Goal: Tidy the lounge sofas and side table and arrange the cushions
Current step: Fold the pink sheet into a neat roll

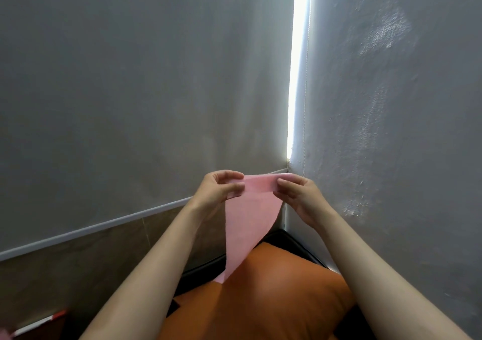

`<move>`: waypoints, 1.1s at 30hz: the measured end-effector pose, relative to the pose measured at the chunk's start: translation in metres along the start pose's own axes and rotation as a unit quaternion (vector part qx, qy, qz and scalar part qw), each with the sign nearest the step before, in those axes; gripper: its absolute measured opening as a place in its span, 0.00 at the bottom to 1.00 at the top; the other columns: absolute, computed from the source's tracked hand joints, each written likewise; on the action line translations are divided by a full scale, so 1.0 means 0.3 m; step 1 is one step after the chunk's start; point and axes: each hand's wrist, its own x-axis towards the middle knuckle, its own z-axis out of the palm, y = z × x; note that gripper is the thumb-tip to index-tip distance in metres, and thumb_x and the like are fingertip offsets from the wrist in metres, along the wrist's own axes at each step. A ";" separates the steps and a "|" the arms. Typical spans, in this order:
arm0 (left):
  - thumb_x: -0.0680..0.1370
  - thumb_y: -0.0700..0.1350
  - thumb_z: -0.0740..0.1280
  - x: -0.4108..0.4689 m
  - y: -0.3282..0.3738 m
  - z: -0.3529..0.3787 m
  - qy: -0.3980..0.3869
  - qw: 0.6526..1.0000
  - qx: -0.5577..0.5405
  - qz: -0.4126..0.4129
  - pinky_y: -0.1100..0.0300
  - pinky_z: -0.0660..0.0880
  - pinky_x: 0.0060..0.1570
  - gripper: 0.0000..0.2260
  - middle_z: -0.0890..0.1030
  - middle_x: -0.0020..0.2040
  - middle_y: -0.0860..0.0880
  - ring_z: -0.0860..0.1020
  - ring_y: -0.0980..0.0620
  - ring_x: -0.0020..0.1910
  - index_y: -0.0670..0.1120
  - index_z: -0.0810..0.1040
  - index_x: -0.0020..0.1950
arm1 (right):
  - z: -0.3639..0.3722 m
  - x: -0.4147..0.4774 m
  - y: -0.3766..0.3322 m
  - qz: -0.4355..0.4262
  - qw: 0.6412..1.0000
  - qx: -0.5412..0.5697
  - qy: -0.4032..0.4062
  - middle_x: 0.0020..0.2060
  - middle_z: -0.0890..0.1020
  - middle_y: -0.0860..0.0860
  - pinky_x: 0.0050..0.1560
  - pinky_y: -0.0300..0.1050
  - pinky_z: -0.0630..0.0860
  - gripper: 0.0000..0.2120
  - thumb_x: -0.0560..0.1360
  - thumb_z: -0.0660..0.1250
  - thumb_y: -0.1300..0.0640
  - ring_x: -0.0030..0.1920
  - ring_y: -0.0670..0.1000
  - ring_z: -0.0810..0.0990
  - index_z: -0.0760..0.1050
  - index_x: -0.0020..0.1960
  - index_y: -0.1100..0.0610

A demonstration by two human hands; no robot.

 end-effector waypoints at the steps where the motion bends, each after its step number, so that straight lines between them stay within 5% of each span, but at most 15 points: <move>1: 0.73 0.30 0.71 -0.002 0.003 0.003 0.004 1.000 0.001 0.004 0.65 0.80 0.42 0.09 0.80 0.43 0.45 0.81 0.57 0.34 0.38 0.80 0.52 | 0.008 -0.001 0.003 -0.007 1.000 0.011 0.014 0.39 0.80 0.57 0.41 0.37 0.79 0.04 0.76 0.65 0.68 0.40 0.51 0.80 0.78 0.45 0.63; 6: 0.72 0.31 0.72 0.001 0.011 -0.005 0.025 0.999 0.020 0.003 0.66 0.80 0.40 0.12 0.79 0.43 0.44 0.81 0.57 0.33 0.39 0.79 0.54 | 0.041 0.005 0.010 -0.043 0.995 0.013 0.092 0.37 0.78 0.55 0.40 0.37 0.80 0.10 0.72 0.69 0.70 0.38 0.51 0.79 0.70 0.41 0.60; 11: 0.71 0.33 0.74 0.014 0.010 -0.040 0.080 0.993 0.079 0.018 0.64 0.81 0.41 0.10 0.81 0.43 0.43 0.82 0.54 0.34 0.40 0.79 0.50 | 0.047 0.011 0.012 -0.018 0.998 0.025 0.060 0.43 0.81 0.58 0.40 0.38 0.80 0.20 0.72 0.70 0.72 0.42 0.52 0.82 0.70 0.59 0.58; 15: 0.71 0.34 0.73 0.026 0.026 -0.057 0.106 0.985 0.134 0.039 0.60 0.81 0.44 0.08 0.82 0.39 0.43 0.81 0.54 0.32 0.40 0.80 0.48 | 0.033 0.014 0.013 0.001 0.999 -0.027 0.028 0.45 0.82 0.59 0.43 0.38 0.80 0.13 0.74 0.69 0.68 0.45 0.54 0.82 0.77 0.58 0.67; 20: 0.73 0.30 0.71 0.014 0.065 -0.081 0.028 0.981 0.181 0.057 0.66 0.79 0.40 0.08 0.83 0.42 0.42 0.81 0.53 0.36 0.39 0.81 0.50 | 0.026 0.006 -0.017 -0.016 0.995 -0.099 -0.001 0.42 0.82 0.57 0.41 0.38 0.80 0.05 0.75 0.69 0.64 0.43 0.50 0.82 0.80 0.50 0.64; 25: 0.73 0.30 0.71 0.016 0.092 -0.101 0.031 0.981 0.177 0.071 0.64 0.80 0.40 0.08 0.82 0.42 0.37 0.82 0.53 0.33 0.34 0.80 0.52 | 0.022 0.014 -0.058 -0.029 0.987 -0.156 -0.020 0.45 0.84 0.61 0.42 0.37 0.80 0.11 0.73 0.70 0.68 0.40 0.49 0.84 0.79 0.55 0.67; 33: 0.72 0.32 0.73 0.018 0.152 -0.117 0.013 0.976 0.193 0.097 0.64 0.80 0.39 0.05 0.84 0.40 0.38 0.83 0.51 0.35 0.37 0.82 0.47 | 0.035 0.036 -0.135 -0.074 0.972 -0.225 0.007 0.39 0.85 0.57 0.41 0.38 0.81 0.07 0.72 0.73 0.66 0.36 0.49 0.84 0.82 0.50 0.63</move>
